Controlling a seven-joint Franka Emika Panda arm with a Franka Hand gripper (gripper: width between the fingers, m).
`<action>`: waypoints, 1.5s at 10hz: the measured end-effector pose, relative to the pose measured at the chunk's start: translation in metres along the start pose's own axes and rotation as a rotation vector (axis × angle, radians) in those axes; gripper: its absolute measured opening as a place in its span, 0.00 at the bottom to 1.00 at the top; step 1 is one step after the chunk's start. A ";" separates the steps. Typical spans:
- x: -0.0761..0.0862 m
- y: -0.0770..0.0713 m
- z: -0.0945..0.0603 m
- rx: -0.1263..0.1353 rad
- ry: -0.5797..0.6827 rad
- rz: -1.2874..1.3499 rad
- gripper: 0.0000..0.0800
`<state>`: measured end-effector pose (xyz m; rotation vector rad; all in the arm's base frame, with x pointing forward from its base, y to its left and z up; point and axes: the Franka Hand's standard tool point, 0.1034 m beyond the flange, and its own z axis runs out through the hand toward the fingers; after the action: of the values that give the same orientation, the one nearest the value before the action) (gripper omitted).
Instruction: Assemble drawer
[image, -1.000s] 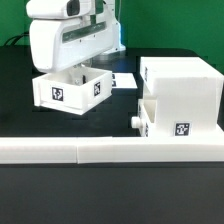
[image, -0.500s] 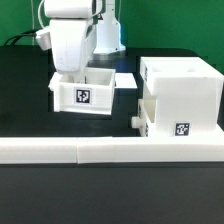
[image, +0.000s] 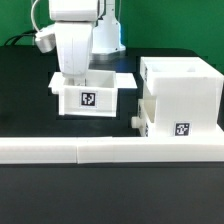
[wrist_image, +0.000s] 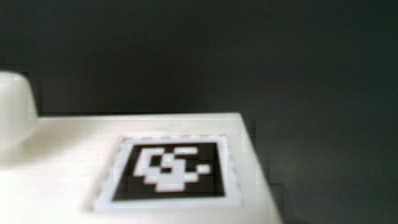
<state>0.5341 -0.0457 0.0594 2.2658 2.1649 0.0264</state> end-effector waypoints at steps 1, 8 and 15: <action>0.006 0.006 -0.002 0.005 0.002 0.009 0.05; 0.018 0.018 -0.002 0.000 0.007 -0.005 0.05; 0.036 0.022 0.001 0.021 0.016 0.012 0.05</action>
Offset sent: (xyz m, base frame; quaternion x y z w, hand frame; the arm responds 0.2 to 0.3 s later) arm 0.0248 0.0214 0.0009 0.0159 0.0257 -0.0203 0.9993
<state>0.5578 -0.0112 0.0591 2.2980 2.1691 0.0230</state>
